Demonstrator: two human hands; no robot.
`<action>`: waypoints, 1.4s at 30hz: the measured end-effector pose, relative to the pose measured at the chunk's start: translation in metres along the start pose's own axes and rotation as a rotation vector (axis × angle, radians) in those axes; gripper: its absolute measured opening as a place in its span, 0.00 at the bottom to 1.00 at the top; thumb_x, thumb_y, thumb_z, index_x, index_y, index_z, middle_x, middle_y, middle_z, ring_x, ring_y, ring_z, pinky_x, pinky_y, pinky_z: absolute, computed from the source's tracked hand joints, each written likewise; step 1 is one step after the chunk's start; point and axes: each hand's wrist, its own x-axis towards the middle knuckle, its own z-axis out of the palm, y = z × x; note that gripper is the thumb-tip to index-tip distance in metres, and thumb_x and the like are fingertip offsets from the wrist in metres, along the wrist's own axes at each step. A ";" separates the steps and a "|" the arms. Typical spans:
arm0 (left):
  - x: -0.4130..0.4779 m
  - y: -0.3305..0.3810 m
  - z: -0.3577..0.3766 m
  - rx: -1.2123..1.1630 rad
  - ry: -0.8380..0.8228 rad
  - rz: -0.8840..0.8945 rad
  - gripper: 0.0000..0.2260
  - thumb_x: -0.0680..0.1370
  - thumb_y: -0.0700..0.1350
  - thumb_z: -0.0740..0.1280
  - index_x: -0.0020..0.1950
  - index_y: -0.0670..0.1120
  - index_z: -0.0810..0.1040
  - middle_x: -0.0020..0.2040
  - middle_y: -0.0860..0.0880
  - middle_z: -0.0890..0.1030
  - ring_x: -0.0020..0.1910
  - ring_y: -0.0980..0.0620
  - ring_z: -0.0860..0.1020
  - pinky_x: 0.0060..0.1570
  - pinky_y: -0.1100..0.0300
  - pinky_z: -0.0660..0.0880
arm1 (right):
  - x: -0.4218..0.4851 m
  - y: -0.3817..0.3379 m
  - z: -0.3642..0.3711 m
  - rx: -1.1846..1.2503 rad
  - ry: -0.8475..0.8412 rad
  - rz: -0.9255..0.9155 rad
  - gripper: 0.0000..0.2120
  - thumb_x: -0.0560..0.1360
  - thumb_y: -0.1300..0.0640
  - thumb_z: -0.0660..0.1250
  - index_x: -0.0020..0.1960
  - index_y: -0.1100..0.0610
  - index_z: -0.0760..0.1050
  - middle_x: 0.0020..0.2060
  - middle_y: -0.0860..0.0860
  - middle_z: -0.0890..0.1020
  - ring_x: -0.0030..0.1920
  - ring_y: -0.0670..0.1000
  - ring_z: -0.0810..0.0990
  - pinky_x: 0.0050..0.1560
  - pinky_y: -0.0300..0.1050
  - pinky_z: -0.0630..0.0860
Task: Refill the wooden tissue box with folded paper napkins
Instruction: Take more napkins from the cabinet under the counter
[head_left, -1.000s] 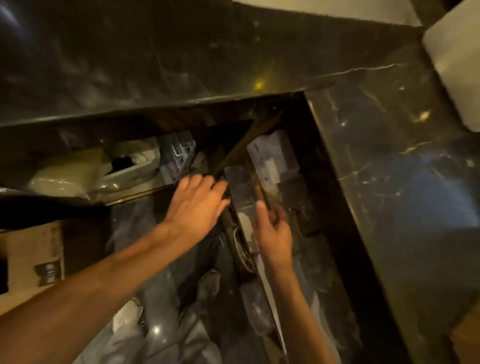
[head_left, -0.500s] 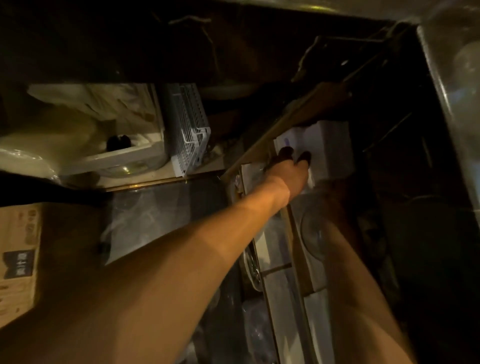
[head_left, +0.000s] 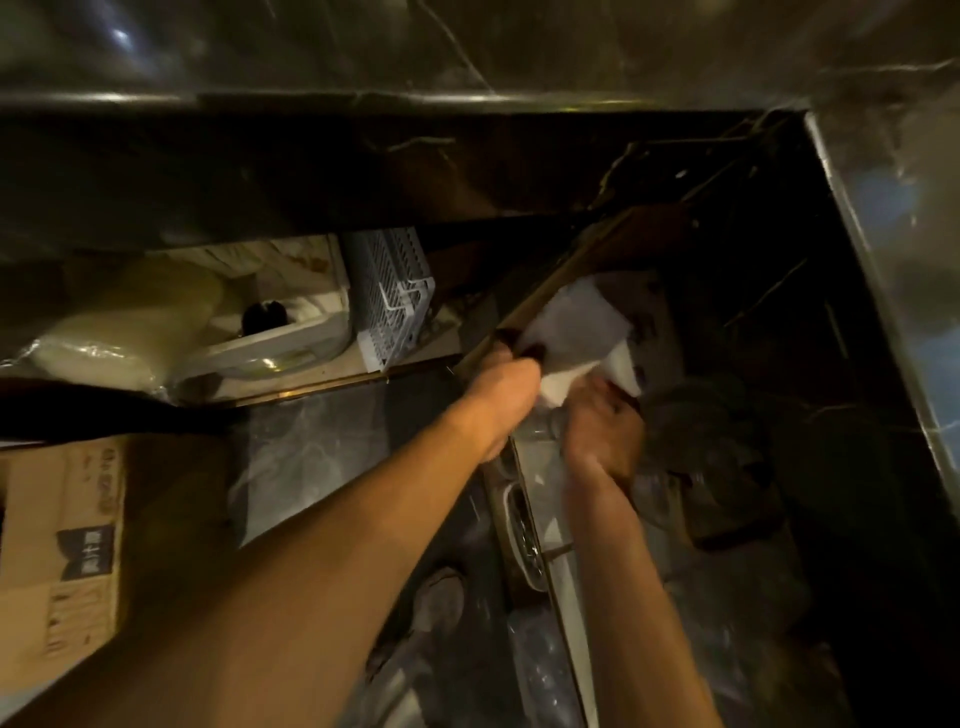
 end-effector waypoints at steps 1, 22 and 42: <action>-0.004 -0.009 -0.016 0.017 0.008 0.005 0.25 0.76 0.49 0.63 0.73 0.47 0.67 0.67 0.41 0.76 0.64 0.40 0.76 0.65 0.43 0.74 | -0.011 0.007 0.003 0.034 -0.033 0.013 0.13 0.79 0.52 0.66 0.61 0.56 0.77 0.55 0.55 0.82 0.55 0.54 0.80 0.50 0.46 0.76; -0.297 0.035 -0.194 -0.039 -0.069 0.067 0.13 0.76 0.45 0.68 0.61 0.50 0.75 0.57 0.42 0.80 0.56 0.43 0.79 0.58 0.43 0.76 | -0.267 -0.050 -0.092 0.214 -0.771 0.177 0.20 0.73 0.52 0.72 0.63 0.52 0.76 0.52 0.51 0.87 0.54 0.50 0.85 0.58 0.51 0.81; -0.507 -0.004 -0.041 0.275 -0.553 -0.152 0.17 0.77 0.43 0.70 0.64 0.43 0.72 0.53 0.42 0.84 0.50 0.48 0.83 0.43 0.59 0.81 | -0.441 0.024 -0.321 0.707 -0.208 0.163 0.18 0.76 0.46 0.67 0.65 0.46 0.75 0.57 0.50 0.84 0.58 0.51 0.82 0.62 0.55 0.78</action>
